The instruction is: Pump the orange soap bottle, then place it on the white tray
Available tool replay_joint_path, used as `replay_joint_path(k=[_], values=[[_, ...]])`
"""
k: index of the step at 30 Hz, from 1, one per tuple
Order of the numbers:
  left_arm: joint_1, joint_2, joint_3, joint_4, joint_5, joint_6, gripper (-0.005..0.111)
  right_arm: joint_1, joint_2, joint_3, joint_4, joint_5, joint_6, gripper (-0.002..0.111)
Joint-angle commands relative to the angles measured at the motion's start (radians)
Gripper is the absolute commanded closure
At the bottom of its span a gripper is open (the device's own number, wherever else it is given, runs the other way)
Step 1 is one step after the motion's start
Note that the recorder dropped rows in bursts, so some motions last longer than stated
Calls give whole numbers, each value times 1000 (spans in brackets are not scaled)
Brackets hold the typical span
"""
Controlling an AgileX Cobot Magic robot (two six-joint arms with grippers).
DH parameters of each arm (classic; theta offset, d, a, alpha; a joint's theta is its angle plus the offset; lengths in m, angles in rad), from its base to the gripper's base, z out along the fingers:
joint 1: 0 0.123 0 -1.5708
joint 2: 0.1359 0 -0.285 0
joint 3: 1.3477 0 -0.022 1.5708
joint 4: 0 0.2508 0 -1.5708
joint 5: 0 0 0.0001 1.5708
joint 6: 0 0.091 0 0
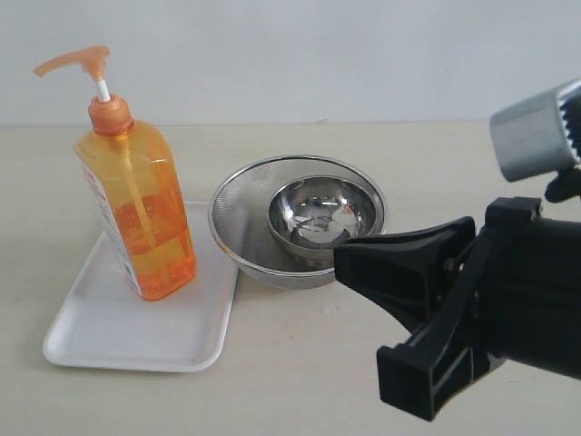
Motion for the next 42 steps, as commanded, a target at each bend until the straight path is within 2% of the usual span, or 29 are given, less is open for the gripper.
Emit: replay_joint_path(k=[1, 23, 28, 34, 42], values=[[3, -3, 4, 5, 9, -13, 102, -8, -5, 6, -8, 24, 13, 108], [3, -3, 4, 14, 53, -13, 102, -19, -12, 6, -8, 23, 13, 108], [3, -3, 4, 14, 60, -13, 102, -233, -179, 6, -8, 135, 13, 108], [3, -3, 4, 14, 60, -13, 102, -538, -452, 6, -6, 122, 13, 108], [3, -3, 4, 14, 60, -13, 102, -721, -801, 6, -6, 45, 16, 108]])
